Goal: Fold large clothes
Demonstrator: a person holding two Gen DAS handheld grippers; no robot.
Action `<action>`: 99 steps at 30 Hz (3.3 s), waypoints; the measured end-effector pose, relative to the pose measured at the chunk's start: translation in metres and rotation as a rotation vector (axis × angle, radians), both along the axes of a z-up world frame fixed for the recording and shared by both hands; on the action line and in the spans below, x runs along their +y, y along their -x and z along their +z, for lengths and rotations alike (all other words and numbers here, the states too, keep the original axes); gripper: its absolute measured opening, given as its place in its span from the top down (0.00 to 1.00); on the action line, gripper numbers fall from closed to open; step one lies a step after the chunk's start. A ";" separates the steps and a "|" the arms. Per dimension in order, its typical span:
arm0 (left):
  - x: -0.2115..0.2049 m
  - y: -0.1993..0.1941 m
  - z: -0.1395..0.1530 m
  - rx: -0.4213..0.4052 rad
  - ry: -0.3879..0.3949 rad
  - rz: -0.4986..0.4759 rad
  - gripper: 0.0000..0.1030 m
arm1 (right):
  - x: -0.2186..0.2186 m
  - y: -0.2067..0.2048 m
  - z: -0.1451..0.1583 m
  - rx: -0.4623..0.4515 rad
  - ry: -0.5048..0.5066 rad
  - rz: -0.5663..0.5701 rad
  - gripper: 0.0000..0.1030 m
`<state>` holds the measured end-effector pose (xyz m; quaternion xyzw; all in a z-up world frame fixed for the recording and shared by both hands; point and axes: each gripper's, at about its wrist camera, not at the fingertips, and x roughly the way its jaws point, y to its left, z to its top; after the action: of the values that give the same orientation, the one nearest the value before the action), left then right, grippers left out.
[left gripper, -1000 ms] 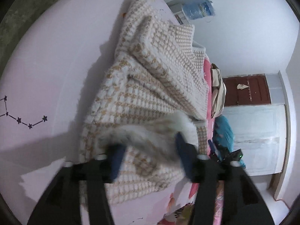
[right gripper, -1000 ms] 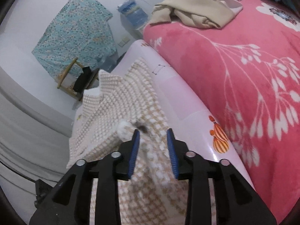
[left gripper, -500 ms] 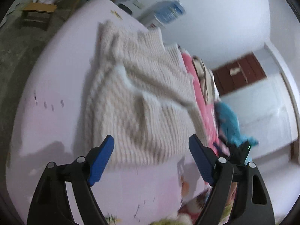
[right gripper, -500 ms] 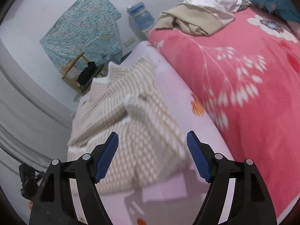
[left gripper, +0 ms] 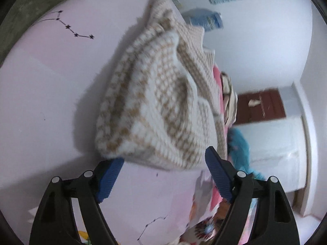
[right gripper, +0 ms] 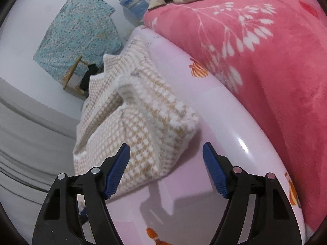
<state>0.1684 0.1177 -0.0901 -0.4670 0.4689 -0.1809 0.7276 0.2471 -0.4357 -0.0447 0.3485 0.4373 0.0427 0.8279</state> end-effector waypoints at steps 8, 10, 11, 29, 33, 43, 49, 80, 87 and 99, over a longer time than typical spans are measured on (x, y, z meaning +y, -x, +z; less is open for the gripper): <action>0.008 0.005 -0.003 0.006 0.010 0.223 0.31 | 0.007 -0.026 -0.006 -0.048 0.017 -0.065 0.42; 0.008 0.007 -0.002 0.014 -0.027 0.262 0.37 | 0.009 -0.030 -0.007 -0.060 0.030 -0.080 0.44; 0.009 0.009 -0.001 0.014 -0.048 0.270 0.39 | 0.012 -0.034 -0.006 -0.069 0.048 -0.088 0.48; -0.040 0.049 0.087 -0.312 -0.707 0.178 0.89 | 0.033 -0.006 0.062 -0.234 0.283 0.000 0.90; -0.020 0.074 0.095 -0.295 -0.659 0.132 0.89 | 0.028 0.029 0.069 -0.234 0.268 0.023 0.90; 0.018 0.108 0.042 -0.070 -0.488 0.046 0.74 | 0.003 0.075 0.005 0.003 0.156 0.050 0.68; 0.057 0.131 0.078 -0.164 -0.503 0.152 0.51 | -0.016 0.099 0.036 -0.015 0.246 0.021 0.38; -0.008 0.006 0.077 -0.274 -0.792 -0.116 0.98 | 0.063 -0.016 0.052 -0.139 0.462 0.230 0.39; -0.031 0.002 0.054 -0.230 -0.838 -0.184 0.85 | 0.093 -0.036 0.032 -0.086 0.615 0.329 0.50; -0.015 0.013 0.082 -0.332 -0.926 -0.045 1.00 | 0.054 -0.016 0.039 -0.142 0.395 0.197 0.94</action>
<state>0.1554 0.1031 -0.0081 -0.0493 0.3879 -0.0412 0.9195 0.2629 -0.3821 -0.0057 0.1317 0.4098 0.0613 0.9005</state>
